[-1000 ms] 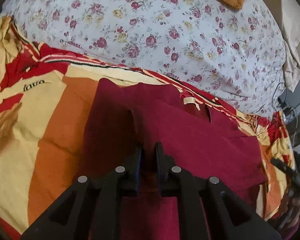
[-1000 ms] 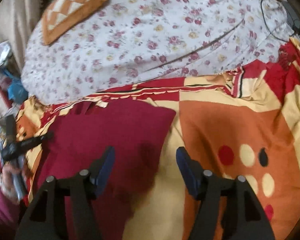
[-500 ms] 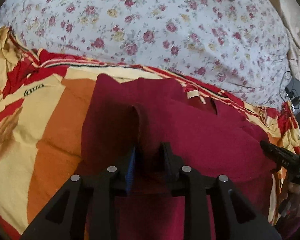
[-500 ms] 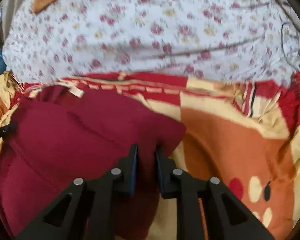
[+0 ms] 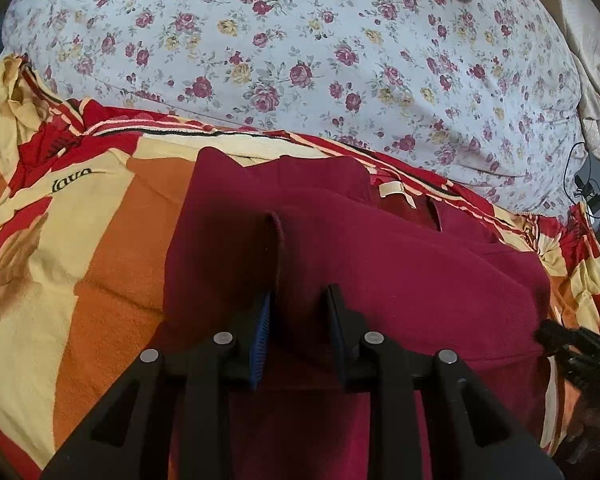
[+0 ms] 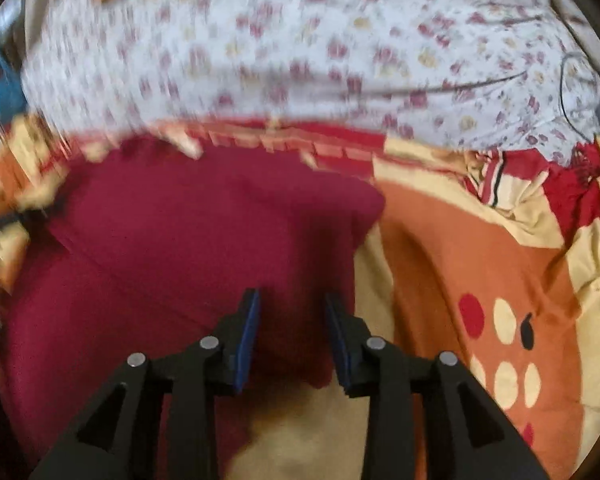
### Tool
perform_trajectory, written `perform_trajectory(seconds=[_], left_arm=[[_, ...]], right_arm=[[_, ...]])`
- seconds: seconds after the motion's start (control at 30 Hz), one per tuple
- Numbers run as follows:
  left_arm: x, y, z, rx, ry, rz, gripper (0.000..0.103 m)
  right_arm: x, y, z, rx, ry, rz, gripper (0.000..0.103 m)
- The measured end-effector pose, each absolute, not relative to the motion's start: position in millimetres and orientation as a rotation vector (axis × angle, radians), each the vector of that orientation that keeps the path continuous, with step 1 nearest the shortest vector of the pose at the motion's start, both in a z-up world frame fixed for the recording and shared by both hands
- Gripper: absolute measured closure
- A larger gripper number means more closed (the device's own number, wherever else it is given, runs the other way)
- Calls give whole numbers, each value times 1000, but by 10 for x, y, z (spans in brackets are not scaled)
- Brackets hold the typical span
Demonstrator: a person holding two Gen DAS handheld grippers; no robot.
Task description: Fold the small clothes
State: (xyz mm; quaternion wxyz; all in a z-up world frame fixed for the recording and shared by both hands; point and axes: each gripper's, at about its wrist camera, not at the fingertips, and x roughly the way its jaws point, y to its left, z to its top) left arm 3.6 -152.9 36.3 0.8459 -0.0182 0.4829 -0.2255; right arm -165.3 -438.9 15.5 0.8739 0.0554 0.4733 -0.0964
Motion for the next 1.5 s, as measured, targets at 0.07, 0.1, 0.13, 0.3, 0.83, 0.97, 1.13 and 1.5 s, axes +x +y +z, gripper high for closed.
perform_trajectory(seconds=[0.07,0.1,0.13,0.3,0.83,0.97,1.13,1.5], left_arm=[[17,-1524,379,-33,1019,-471,85],[-1,-1513,398,-32,1018,-469,85],[-16,-1501,411,-32,1017,-469,85],[-145,-1389,513,-37,1007,-480,84],[-1004,-683,492,-42,1070,-514,84],[-1186,-649,515,-57,1087,-539,84],[-1441,-580,549,-69,1093,-553,84],[-1888,-589,610,-58,1097,-616,84]], right_arm=[[-1659,-4386,143,119,983,-207,69],[-1677,-4394,178,128,979,-210,69],[-1702,-4399,227,138,969,-209,69],[-1941,-4465,430,200,931,-171,48],[-2636,-4107,223,356,1017,-18,42],[-2765,-3995,171,361,1030,5,41],[-2908,-3836,72,366,1055,50,41],[-3174,-3246,341,283,988,250,41]])
